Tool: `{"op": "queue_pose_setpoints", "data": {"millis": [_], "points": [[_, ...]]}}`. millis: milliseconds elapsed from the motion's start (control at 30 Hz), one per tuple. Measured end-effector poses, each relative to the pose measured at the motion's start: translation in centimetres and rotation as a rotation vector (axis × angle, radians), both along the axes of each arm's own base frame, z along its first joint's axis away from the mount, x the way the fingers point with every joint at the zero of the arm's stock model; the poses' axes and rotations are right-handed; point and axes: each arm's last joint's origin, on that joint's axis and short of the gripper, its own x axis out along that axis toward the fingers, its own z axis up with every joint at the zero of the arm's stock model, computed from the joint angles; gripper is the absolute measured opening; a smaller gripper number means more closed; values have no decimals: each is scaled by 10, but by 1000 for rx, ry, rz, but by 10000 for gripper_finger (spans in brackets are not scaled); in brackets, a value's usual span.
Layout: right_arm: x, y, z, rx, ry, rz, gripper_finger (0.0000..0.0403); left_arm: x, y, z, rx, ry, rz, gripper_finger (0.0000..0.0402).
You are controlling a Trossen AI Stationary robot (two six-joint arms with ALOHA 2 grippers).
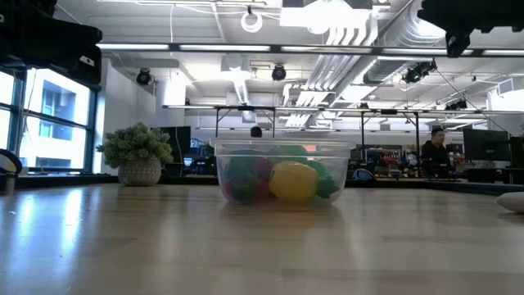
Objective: Pick and placing Produce into tupperware
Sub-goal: Return to Home Position
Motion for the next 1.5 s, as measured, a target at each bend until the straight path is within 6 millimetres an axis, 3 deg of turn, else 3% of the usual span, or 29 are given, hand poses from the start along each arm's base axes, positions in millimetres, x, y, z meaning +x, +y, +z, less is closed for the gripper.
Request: {"op": "queue_pose_setpoints", "data": {"millis": [400, 833, 1500], "points": [[11, 3, -47, 15, -136, 90, 67, 0, 0, 0, 0, 0, 0, 8], [21, 5, -80, 37, -105, 117, 67, 0, 0, 0, 0, 0, 0, 8], [24, 5, -96, -44, 71, 112, 67, 0, 0, 0, 0, 0, 0, 8]]}}
